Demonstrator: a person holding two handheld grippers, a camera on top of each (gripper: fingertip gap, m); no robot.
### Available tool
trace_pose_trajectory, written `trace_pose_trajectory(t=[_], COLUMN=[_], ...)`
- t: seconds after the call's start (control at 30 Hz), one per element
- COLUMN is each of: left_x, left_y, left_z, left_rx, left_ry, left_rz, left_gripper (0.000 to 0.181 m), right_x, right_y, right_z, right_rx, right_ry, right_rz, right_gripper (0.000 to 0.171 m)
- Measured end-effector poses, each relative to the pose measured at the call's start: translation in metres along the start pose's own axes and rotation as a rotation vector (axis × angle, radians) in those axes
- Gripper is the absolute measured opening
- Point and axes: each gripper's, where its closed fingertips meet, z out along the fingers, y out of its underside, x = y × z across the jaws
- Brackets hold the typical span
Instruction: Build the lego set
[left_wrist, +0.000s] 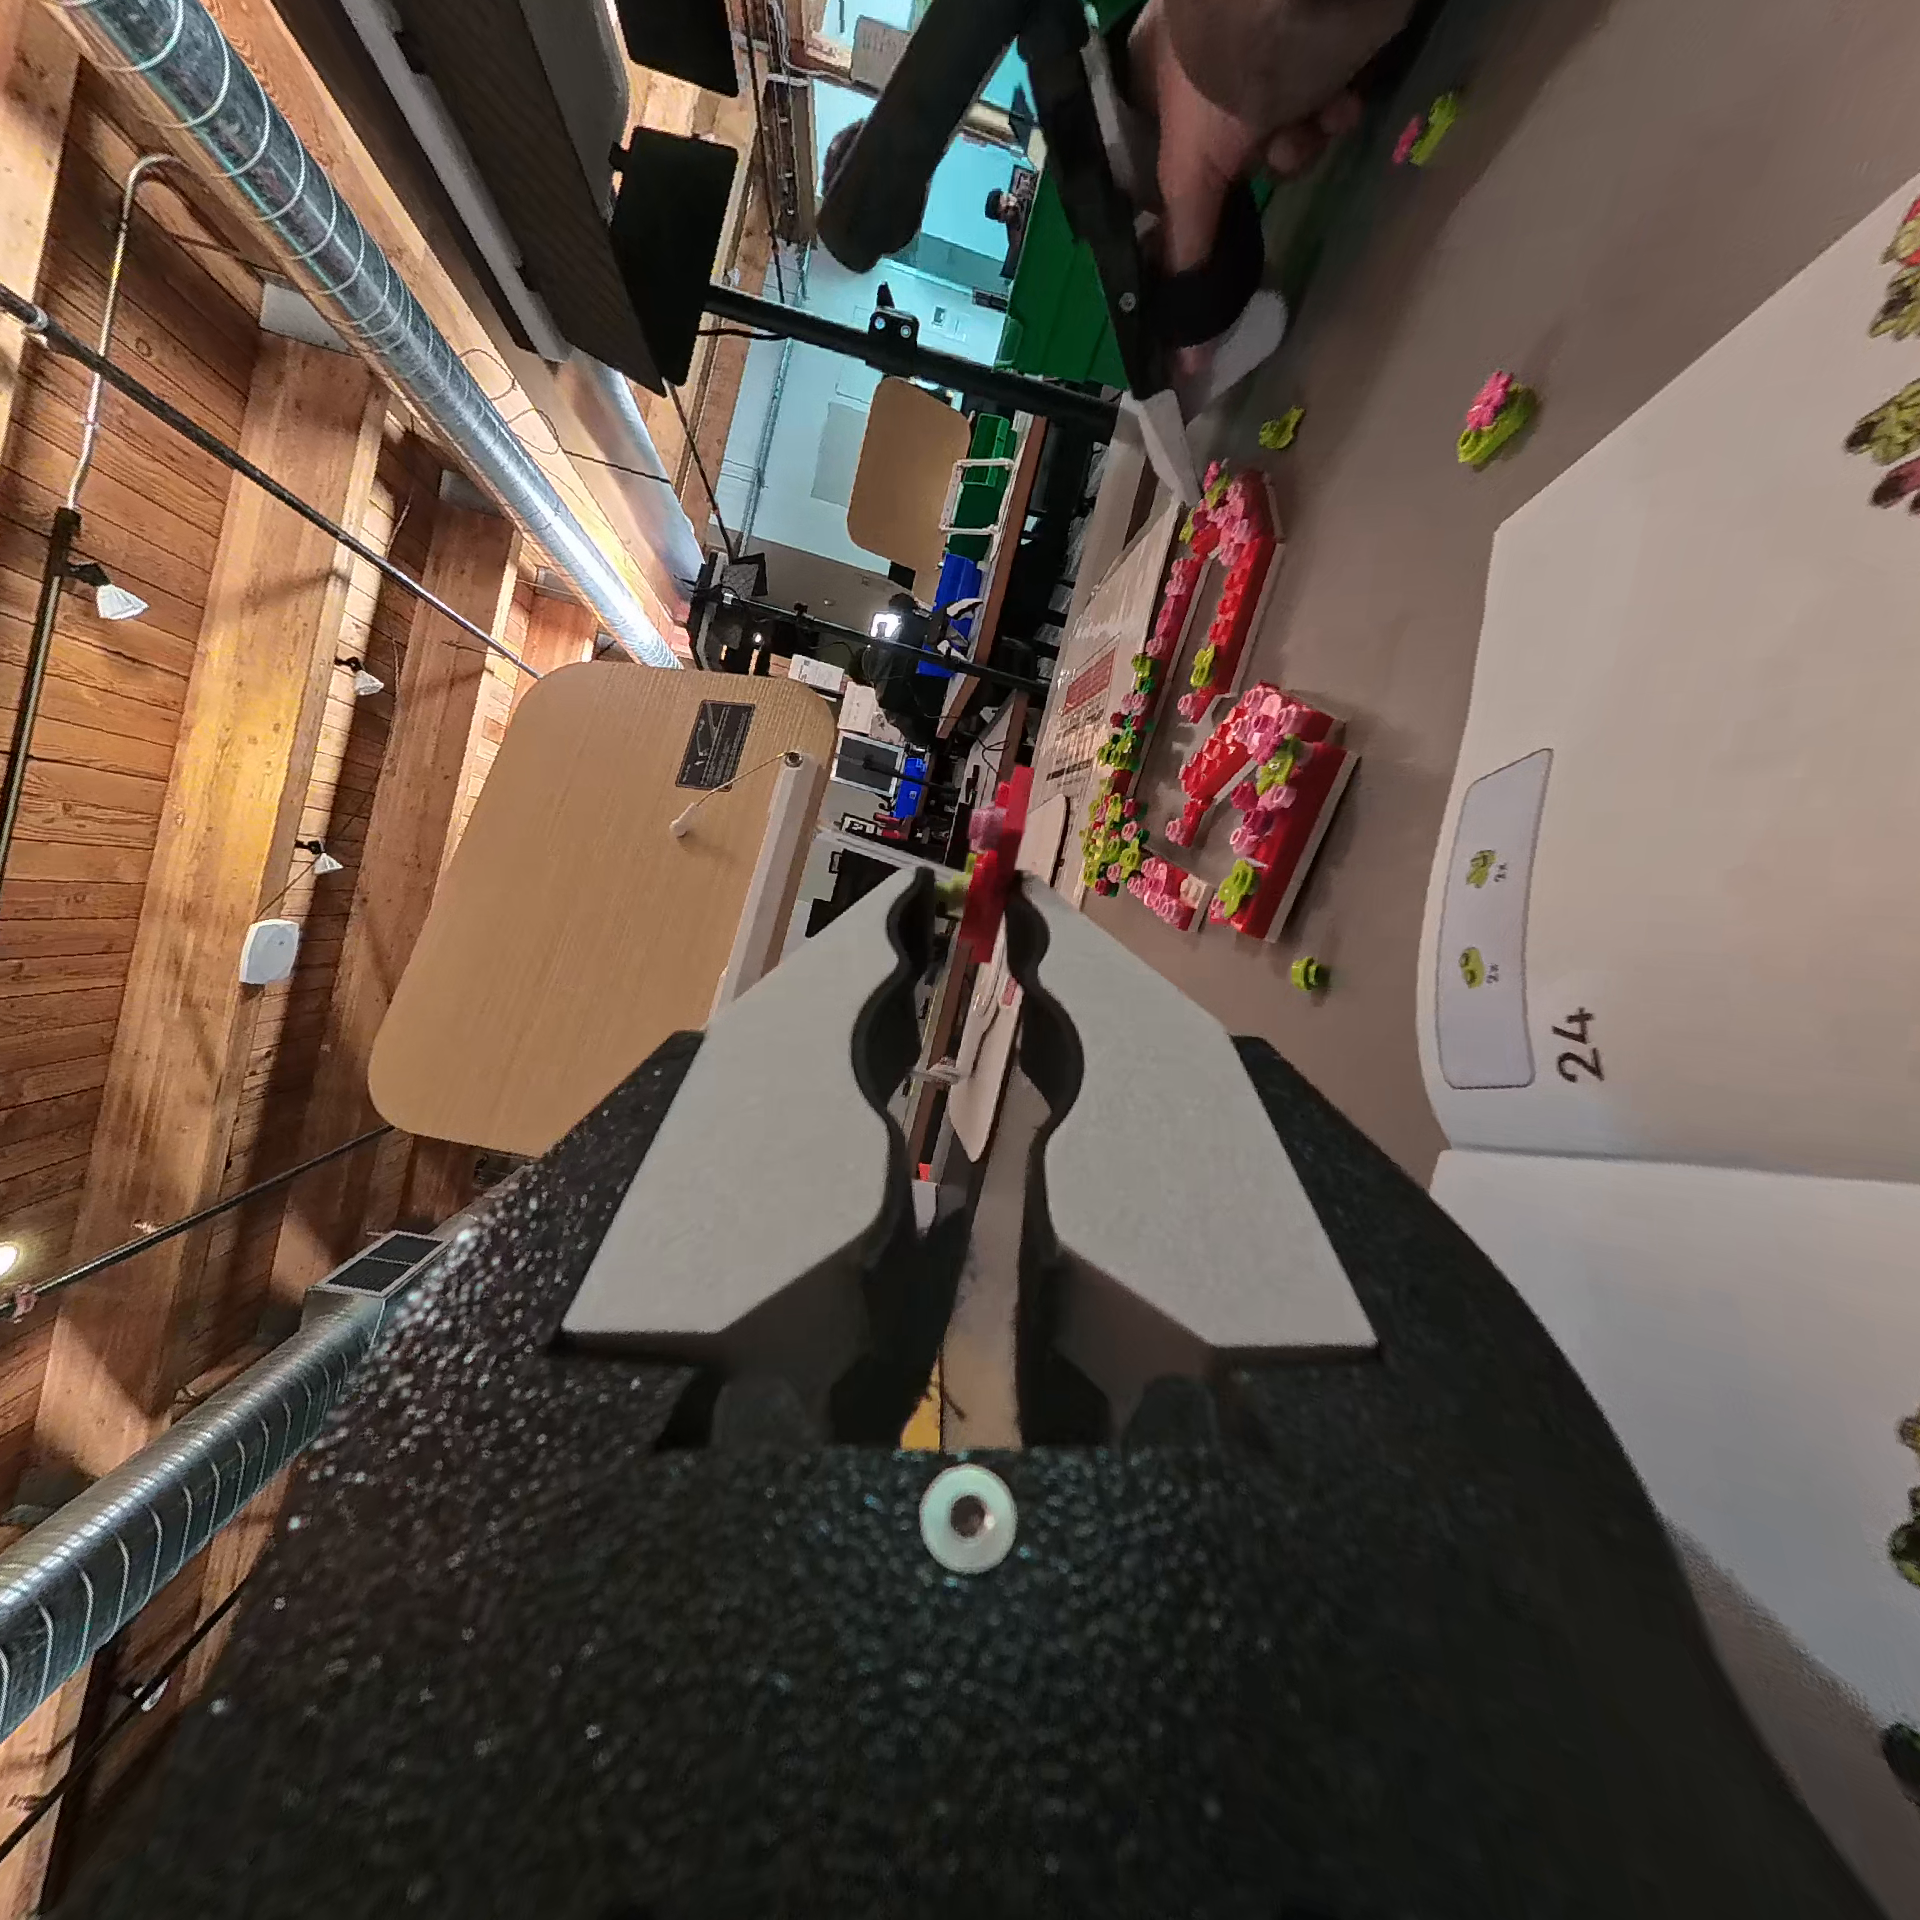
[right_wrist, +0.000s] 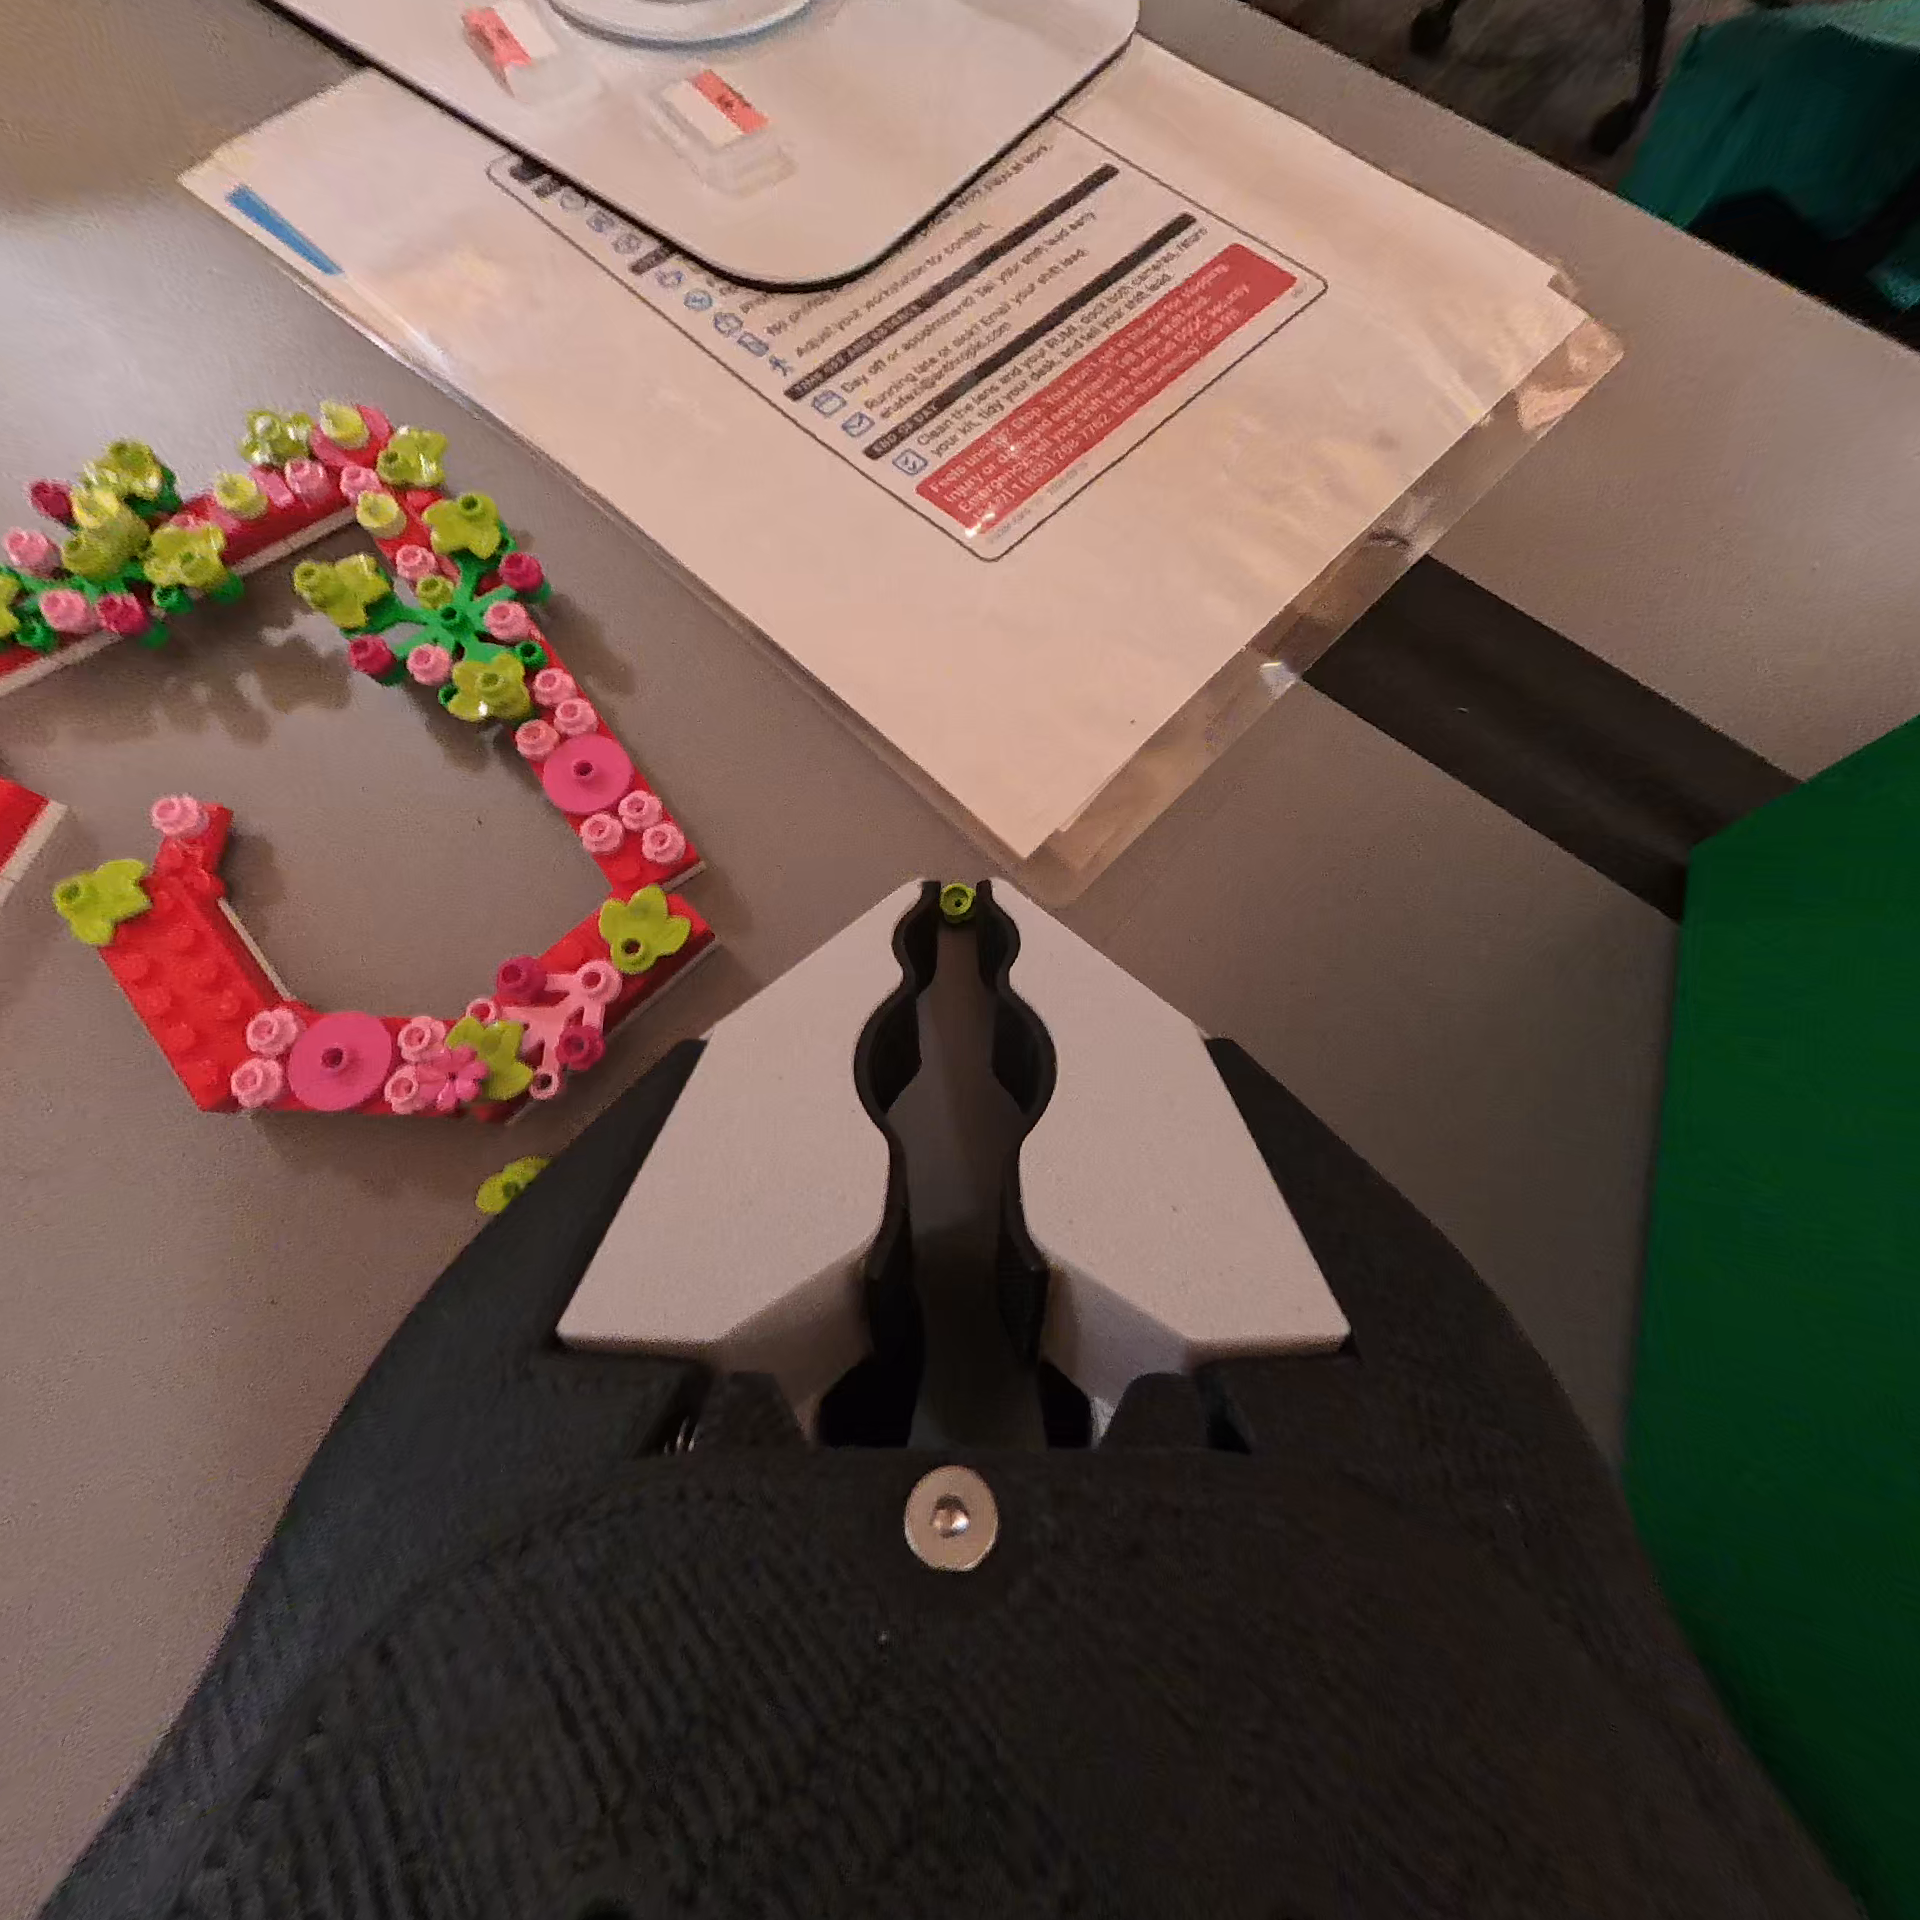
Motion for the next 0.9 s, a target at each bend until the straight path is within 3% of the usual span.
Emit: trace_pose_trajectory(t=[0.03, 0.17, 0.4, 0.67, 0.83, 0.9], left_x=[0.001, 0.004, 0.013, 0.012, 0.011, 0.009], left_y=[-0.002, -0.011, -0.027, -0.033, -0.033, -0.031], left_z=[0.0, 0.0, -0.001, -0.006, -0.007, -0.008], left_rx=[0.005, 0.038, 0.107, 0.137, 0.133, 0.128], left_ry=[0.002, 0.01, 0.037, 0.035, 0.034, 0.03], left_rz=[0.004, -0.002, -0.018, -0.042, -0.037, -0.048], left_gripper=[0.012, 0.011, 0.011, 0.011, 0.011, 0.011], right_x=[-0.001, -0.032, -0.118, -0.144, -0.157, -0.158], right_y=[0.002, 0.001, 0.039, 0.111, 0.129, 0.127], right_z=[-0.005, -0.05, -0.135, -0.158, -0.162, -0.165], right_rx=[0.005, 0.13, 0.161, -0.317, -0.41, -0.418], right_ry=[0.019, 0.048, 0.136, 0.156, 0.03, 0.016], right_rz=[-0.034, -0.27, -1.002, -1.841, -2.152, -2.175], right_gripper=[0.005, 0.005, 0.005, 0.005, 0.005, 0.019])
